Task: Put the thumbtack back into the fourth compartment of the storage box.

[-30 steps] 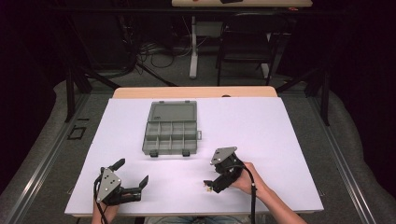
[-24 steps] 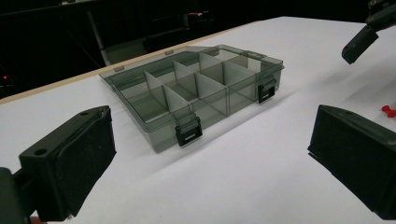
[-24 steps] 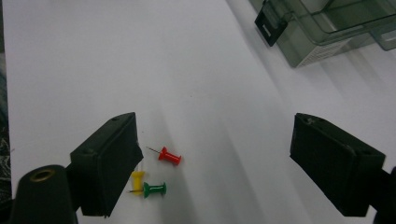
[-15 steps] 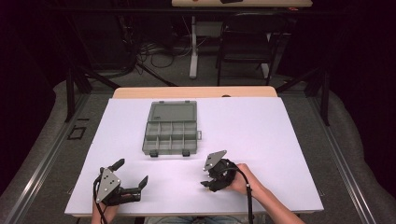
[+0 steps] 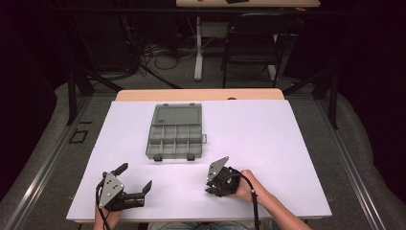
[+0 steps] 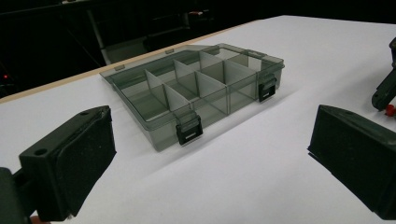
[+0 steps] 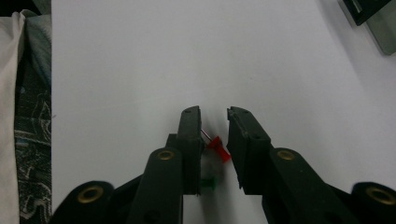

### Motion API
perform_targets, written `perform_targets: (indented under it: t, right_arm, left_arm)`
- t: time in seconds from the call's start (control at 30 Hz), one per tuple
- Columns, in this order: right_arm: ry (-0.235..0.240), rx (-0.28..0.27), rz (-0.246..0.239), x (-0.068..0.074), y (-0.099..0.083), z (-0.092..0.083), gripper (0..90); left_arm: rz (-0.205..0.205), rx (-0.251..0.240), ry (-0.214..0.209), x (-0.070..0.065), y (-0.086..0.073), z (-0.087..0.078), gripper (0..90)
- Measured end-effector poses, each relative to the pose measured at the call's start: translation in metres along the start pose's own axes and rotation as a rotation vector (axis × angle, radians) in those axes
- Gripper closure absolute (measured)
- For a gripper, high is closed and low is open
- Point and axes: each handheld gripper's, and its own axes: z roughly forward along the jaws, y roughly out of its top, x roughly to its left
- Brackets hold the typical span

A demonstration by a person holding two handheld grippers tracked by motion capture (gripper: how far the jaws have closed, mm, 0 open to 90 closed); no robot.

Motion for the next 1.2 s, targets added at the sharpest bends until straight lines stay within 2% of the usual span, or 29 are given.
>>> perform_targets:
  t: [0.07,0.27,0.53,1.17,1.2]
  right_arm:
    - [0.002,0.0,0.004,0.001,0.0,0.0,81.7]
    - [0.01,-0.006,0.023,-0.001,-0.001,0.0,83.1]
    - [-0.009,-0.038,0.057,-0.006,-0.003,-0.005,83.2]
    - [-0.115,-0.107,0.107,-0.014,-0.004,-0.021,83.1]
    - [-0.124,-0.115,0.123,-0.015,-0.004,-0.023,83.1]
  left_arm:
    - [-0.001,0.001,0.0,0.0,0.0,0.0,0.1]
    - [-0.004,-0.003,0.001,0.0,0.0,0.0,0.1]
    - [-0.006,-0.004,0.001,0.0,0.0,-0.001,0.1]
    - [-0.006,0.005,0.007,0.0,-0.001,0.0,0.1]
    - [-0.004,0.006,0.007,0.0,0.0,0.0,0.1]
